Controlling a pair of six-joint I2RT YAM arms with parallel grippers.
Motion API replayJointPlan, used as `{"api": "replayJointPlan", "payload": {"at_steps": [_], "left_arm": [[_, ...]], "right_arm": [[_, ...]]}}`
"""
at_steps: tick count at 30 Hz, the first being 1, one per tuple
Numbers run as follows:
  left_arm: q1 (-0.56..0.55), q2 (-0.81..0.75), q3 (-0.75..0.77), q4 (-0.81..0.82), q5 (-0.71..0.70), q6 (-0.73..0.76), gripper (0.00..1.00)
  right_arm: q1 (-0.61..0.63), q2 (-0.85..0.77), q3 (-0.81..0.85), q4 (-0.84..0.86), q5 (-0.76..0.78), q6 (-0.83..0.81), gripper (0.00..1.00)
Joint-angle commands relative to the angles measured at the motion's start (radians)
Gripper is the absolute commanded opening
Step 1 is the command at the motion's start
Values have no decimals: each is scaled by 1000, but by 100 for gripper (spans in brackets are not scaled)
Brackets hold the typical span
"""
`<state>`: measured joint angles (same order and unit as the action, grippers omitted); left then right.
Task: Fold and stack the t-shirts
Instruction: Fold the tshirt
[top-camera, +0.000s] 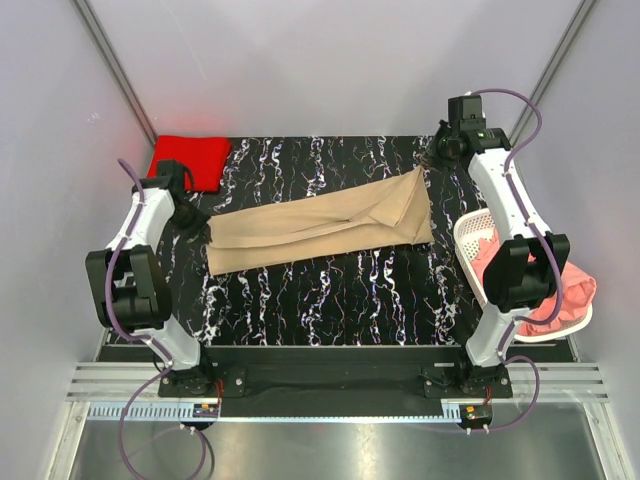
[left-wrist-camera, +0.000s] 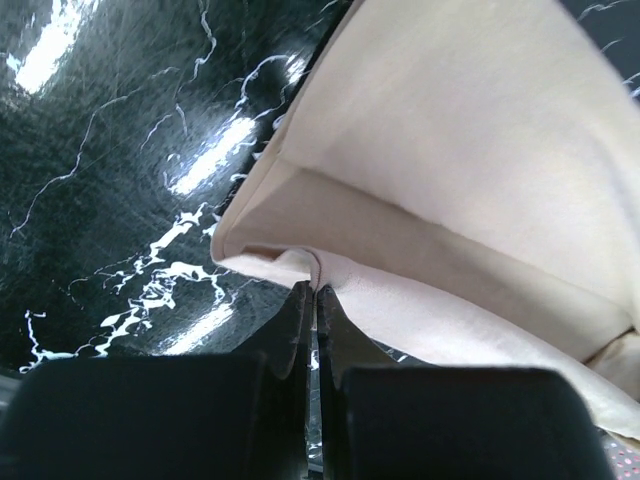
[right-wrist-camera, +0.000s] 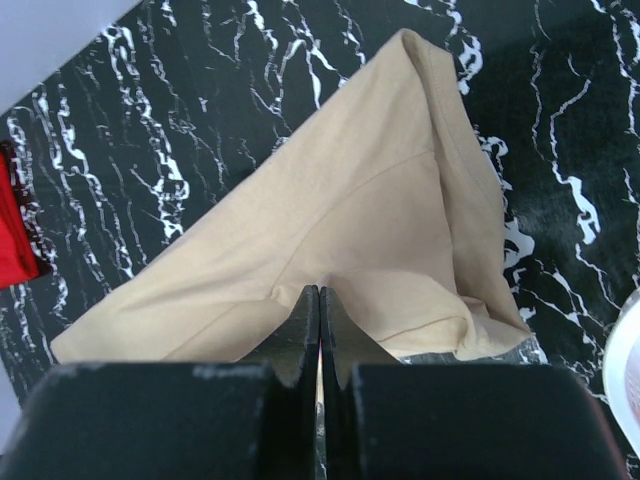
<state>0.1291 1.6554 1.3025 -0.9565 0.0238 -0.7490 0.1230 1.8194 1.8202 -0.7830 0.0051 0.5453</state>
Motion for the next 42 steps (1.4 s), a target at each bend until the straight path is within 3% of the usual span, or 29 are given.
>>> {"api": "replayJointPlan", "payload": {"at_steps": [1,18,38,42], "left_arm": [[6,24,64,-10,-21,10,0],[27,144,52,4,-19,-21,0],[46,273,142,18,-2,-43,0],[46,293,146,27,-2,-41,6]], "right_arm": [[-8,15,70,48,-42,-16,0],[-8,179,136,74,-85,-22,0],[-28,351,271,83,-112,-1,0],[-31,376,266,111,-131,2,0]]}}
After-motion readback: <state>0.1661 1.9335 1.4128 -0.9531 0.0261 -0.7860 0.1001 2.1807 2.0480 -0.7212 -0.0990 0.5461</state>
